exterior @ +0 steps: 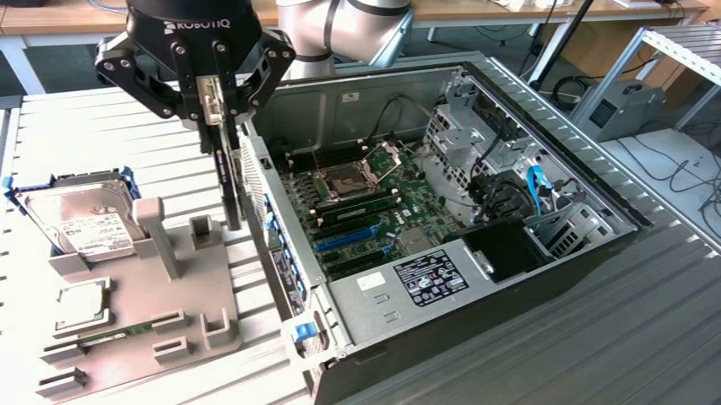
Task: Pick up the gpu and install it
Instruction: 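Pick up the gpu and move the gpu toward the slot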
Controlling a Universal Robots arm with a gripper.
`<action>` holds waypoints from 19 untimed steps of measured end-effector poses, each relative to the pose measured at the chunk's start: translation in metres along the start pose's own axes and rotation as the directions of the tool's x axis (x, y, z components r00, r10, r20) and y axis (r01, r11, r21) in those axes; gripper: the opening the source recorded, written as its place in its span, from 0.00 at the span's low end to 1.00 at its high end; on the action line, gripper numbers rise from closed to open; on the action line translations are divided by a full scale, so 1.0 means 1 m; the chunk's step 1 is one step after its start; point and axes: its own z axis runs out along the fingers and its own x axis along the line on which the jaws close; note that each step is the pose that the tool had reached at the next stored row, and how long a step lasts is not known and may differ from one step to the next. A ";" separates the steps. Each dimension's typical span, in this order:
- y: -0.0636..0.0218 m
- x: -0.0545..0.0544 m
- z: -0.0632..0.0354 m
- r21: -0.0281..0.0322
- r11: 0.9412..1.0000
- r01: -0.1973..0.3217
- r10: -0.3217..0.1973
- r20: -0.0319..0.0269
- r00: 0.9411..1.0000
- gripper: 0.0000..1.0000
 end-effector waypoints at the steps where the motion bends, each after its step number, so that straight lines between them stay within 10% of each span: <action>1: 0.0001 -0.001 0.0000 0.000 1.000 0.000 0.000 0.000 1.000 0.26; 19: 0.0011 -0.014 0.0004 0.003 1.000 0.000 0.000 0.000 1.000 0.26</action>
